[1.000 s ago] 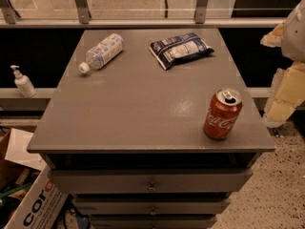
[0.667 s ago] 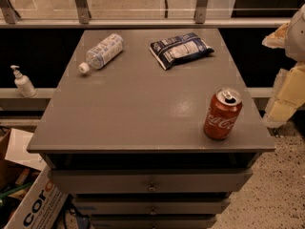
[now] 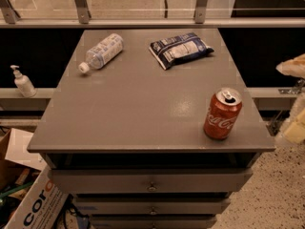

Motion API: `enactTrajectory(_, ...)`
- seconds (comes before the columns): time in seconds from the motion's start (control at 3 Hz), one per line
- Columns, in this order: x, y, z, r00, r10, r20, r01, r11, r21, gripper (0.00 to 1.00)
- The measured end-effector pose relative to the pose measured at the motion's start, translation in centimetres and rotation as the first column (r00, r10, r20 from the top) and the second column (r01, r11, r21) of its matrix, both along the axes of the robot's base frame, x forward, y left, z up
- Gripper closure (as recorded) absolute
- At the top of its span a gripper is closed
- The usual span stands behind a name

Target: Knock coke can over

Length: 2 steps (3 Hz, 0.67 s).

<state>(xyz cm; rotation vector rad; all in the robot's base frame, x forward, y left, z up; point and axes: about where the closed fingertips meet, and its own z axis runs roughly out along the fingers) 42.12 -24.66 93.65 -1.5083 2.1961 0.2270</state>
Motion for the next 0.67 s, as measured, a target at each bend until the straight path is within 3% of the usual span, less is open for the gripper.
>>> enactTrajectory(0.33, -0.88, -0.75, -2.45, 0.9998, -0.002, 0.021, -0.002, 0.985, 0.175, 0.00)
enactTrajectory(0.67, -0.54, -0.43, -3.44, 0.9965, 0.015, 0.082, -0.043, 0.936, 0.349, 0.00)
